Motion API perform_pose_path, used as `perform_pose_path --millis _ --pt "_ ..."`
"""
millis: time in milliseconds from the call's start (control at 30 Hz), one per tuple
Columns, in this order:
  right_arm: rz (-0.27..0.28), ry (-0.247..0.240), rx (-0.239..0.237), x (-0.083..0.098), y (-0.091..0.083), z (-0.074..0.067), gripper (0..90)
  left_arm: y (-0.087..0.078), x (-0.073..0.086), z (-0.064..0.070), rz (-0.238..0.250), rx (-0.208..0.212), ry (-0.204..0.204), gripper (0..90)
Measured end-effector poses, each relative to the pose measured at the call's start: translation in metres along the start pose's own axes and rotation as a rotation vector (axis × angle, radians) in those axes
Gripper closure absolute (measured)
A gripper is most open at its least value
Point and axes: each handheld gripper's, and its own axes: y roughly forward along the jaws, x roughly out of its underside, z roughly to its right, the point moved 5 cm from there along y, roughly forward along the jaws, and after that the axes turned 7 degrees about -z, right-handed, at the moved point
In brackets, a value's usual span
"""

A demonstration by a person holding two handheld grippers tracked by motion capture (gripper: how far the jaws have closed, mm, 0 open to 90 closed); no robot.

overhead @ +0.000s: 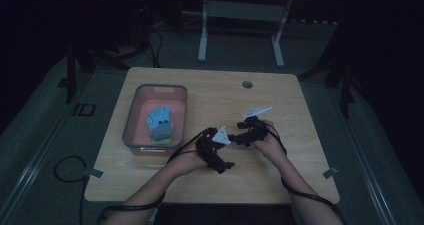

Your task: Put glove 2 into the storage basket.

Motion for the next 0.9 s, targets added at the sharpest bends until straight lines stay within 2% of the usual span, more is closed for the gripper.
perform_pose_path --millis 233,467,633,900 --pt "0.004 0.023 0.023 0.011 -0.004 0.009 17.7 0.01 0.003 0.0 0.001 -0.01 -0.004 1.8" --pt "-0.008 0.036 0.031 0.022 -0.003 0.015 17.3 0.018 0.007 -0.001 -0.008 0.008 -0.022 1.8" --pt "-0.012 0.048 0.029 0.031 -0.003 0.019 17.0 0.023 0.01 -0.001 -0.02 0.009 -0.013 1.8" --pt "-0.011 0.058 0.034 0.039 -0.006 0.024 16.7 0.027 0.012 0.0 -0.018 0.018 -0.023 1.8"
